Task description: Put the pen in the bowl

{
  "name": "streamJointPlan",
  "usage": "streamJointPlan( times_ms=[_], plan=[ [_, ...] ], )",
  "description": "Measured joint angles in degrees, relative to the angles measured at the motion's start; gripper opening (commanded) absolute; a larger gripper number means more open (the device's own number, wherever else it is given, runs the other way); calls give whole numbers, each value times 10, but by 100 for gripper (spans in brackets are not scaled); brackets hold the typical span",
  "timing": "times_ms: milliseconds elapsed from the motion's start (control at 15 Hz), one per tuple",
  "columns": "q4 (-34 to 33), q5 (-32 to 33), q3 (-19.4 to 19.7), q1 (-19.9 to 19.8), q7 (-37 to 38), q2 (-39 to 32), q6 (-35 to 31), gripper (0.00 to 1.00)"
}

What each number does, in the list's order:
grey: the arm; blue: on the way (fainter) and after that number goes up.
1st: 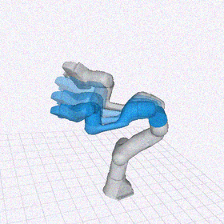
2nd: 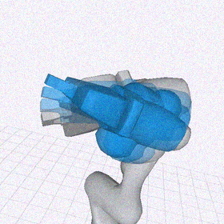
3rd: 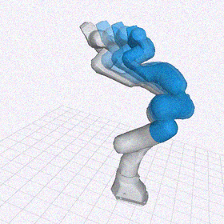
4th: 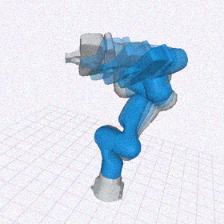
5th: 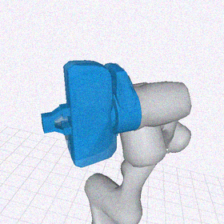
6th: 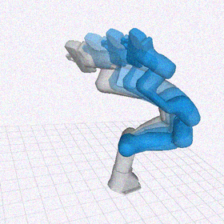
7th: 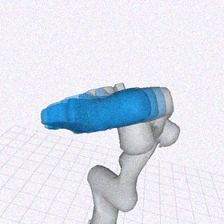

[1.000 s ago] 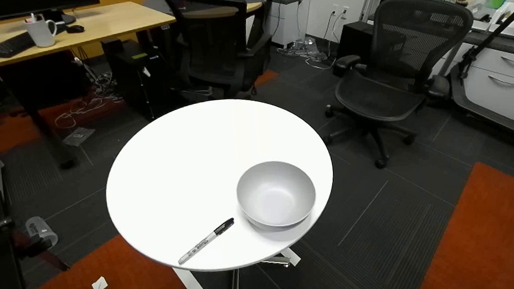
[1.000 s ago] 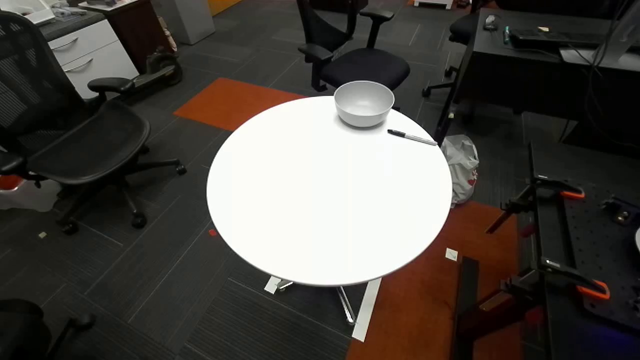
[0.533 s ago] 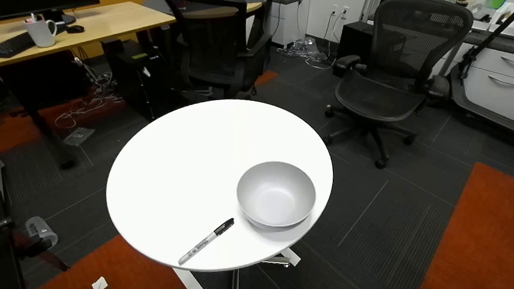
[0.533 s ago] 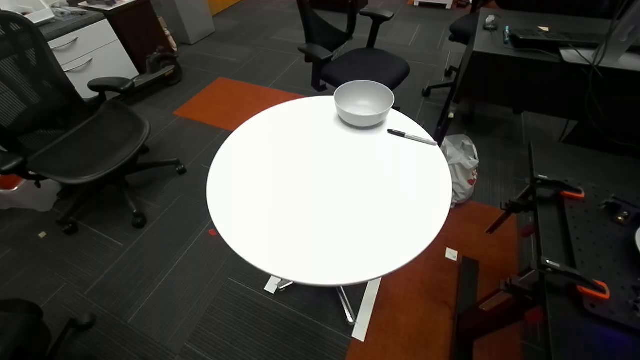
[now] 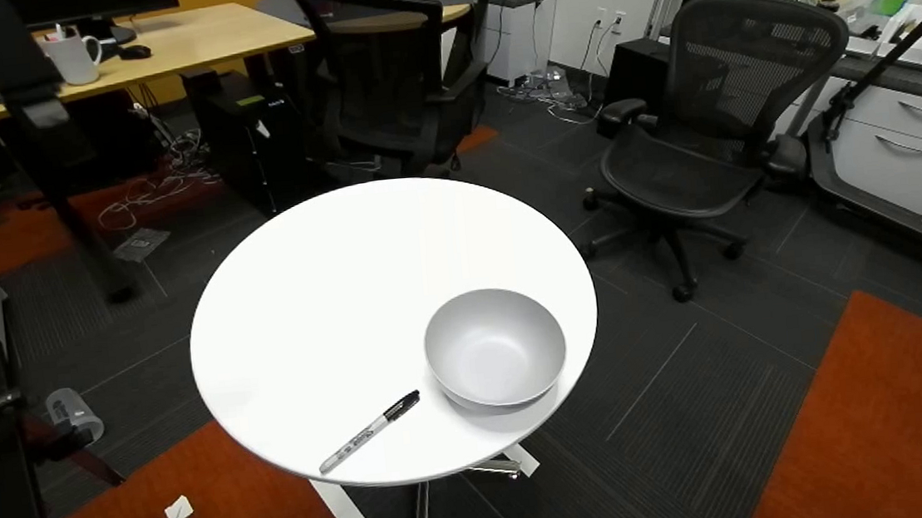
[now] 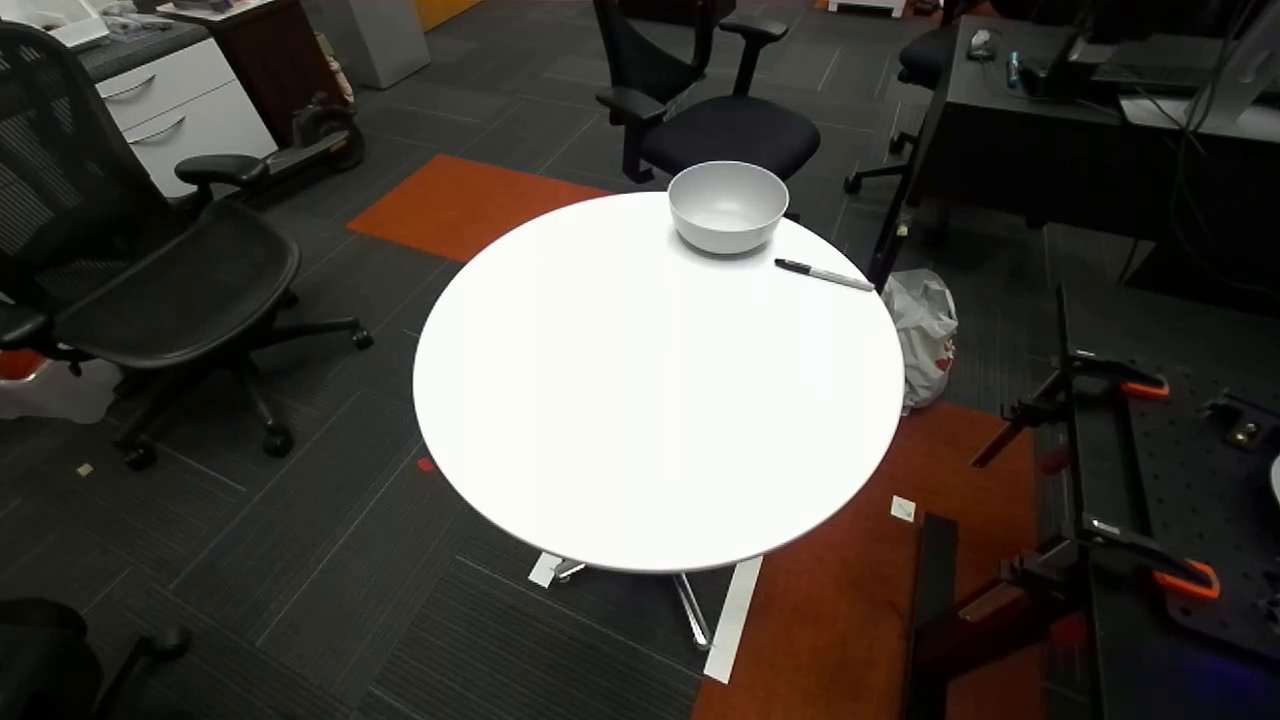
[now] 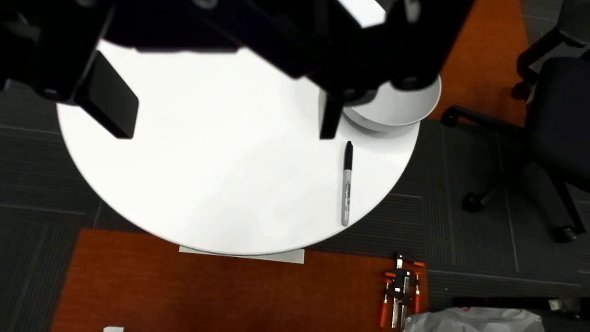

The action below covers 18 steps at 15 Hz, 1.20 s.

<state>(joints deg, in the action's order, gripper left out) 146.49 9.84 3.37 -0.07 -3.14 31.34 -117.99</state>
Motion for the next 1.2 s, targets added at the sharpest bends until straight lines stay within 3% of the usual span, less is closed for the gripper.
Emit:
streamJointPlan(
  times_ms=[333, 867, 1200],
  plan=[
    [31, 11, 28, -46, 1, -97, -145, 100],
    [27, 2, 57, -90, 13, -283, -367, 100],
    [-3, -28, 66, -98, 14, -378, -406, 100]
  ],
)
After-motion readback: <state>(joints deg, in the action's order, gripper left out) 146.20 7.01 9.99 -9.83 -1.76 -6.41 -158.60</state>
